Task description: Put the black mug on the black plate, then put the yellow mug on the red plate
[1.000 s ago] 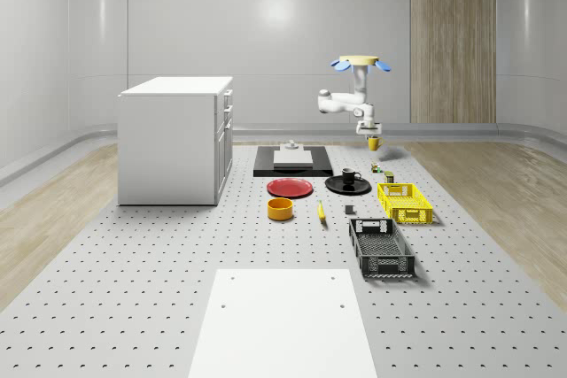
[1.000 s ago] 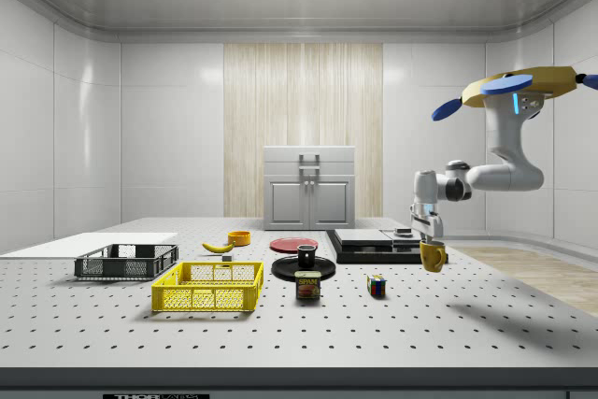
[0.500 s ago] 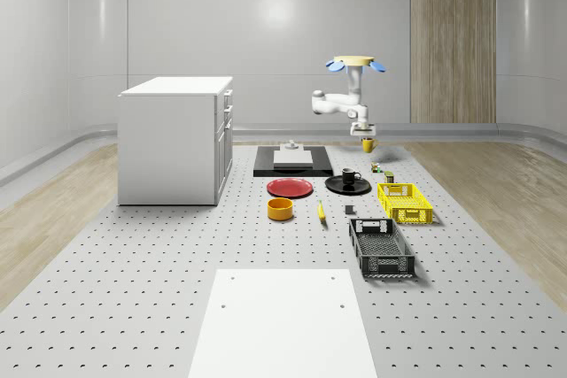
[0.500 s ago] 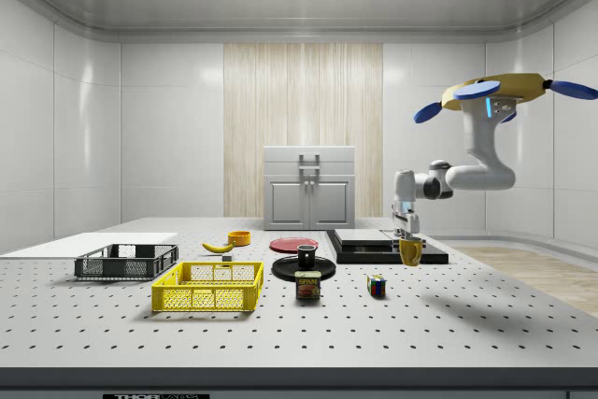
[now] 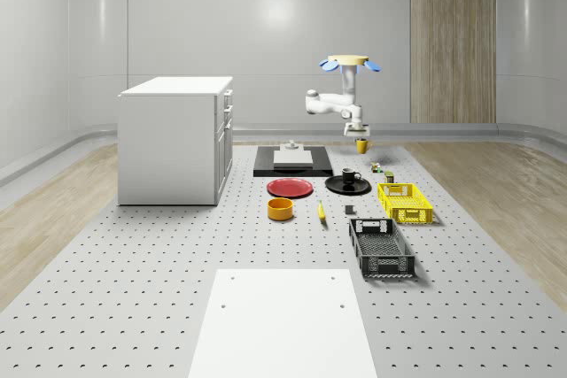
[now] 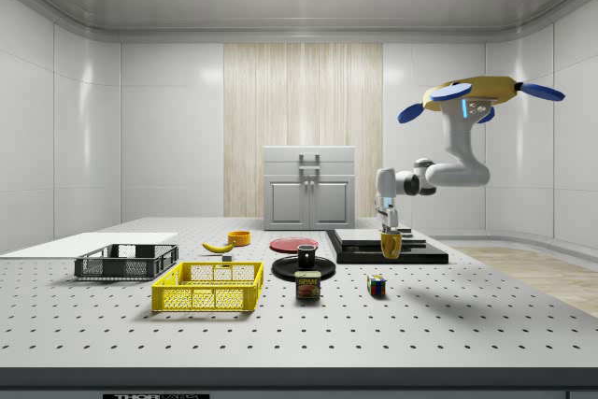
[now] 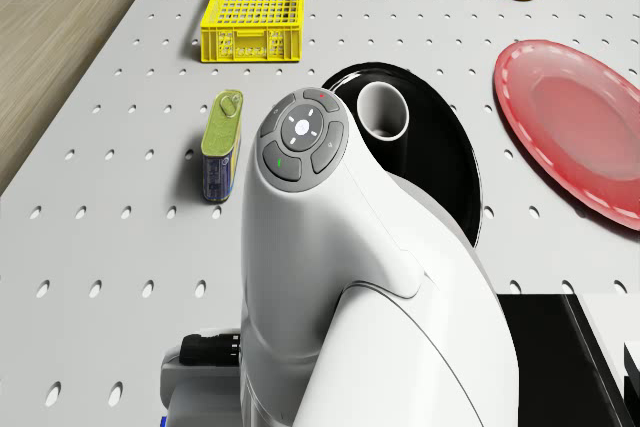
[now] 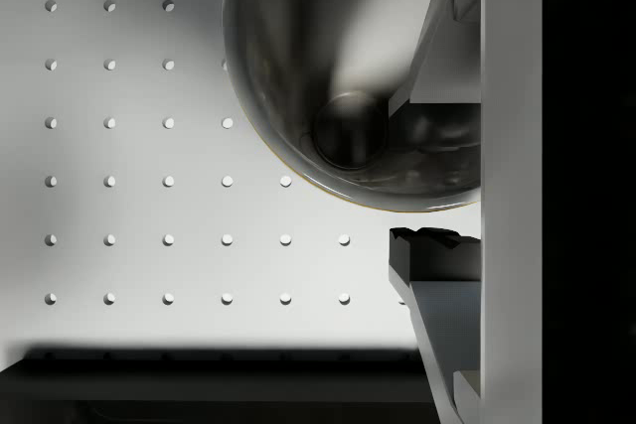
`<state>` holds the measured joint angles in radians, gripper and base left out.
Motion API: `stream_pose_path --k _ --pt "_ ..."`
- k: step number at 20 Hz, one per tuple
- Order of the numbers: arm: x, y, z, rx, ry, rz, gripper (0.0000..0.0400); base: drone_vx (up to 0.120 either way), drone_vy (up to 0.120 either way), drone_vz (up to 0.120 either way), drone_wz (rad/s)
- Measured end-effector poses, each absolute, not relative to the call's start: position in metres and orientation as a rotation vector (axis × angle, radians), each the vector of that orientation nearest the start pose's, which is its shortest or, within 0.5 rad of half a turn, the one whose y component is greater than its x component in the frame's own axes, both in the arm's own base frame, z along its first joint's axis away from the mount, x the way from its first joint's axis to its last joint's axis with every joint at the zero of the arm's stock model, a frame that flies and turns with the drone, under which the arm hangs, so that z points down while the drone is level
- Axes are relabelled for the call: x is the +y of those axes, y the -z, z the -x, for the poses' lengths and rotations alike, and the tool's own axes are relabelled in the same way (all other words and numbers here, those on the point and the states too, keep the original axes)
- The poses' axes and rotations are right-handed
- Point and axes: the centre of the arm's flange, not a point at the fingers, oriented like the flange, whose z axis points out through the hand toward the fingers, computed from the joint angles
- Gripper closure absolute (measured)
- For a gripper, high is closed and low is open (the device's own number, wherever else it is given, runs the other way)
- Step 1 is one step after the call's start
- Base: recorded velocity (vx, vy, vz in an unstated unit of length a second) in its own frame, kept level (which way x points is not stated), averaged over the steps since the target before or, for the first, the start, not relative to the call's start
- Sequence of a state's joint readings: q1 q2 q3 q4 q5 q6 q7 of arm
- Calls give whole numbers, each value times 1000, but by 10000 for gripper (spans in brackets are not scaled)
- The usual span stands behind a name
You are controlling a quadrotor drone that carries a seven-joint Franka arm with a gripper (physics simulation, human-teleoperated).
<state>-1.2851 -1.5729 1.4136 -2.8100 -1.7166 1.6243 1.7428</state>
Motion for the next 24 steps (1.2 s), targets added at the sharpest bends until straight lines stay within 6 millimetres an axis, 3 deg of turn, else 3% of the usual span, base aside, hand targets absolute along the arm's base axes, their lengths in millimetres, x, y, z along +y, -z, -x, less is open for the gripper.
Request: stream_pose_path --k 24 --pt "-12 -485 -327 -2 -786 -1 290 120 -120 0 0"
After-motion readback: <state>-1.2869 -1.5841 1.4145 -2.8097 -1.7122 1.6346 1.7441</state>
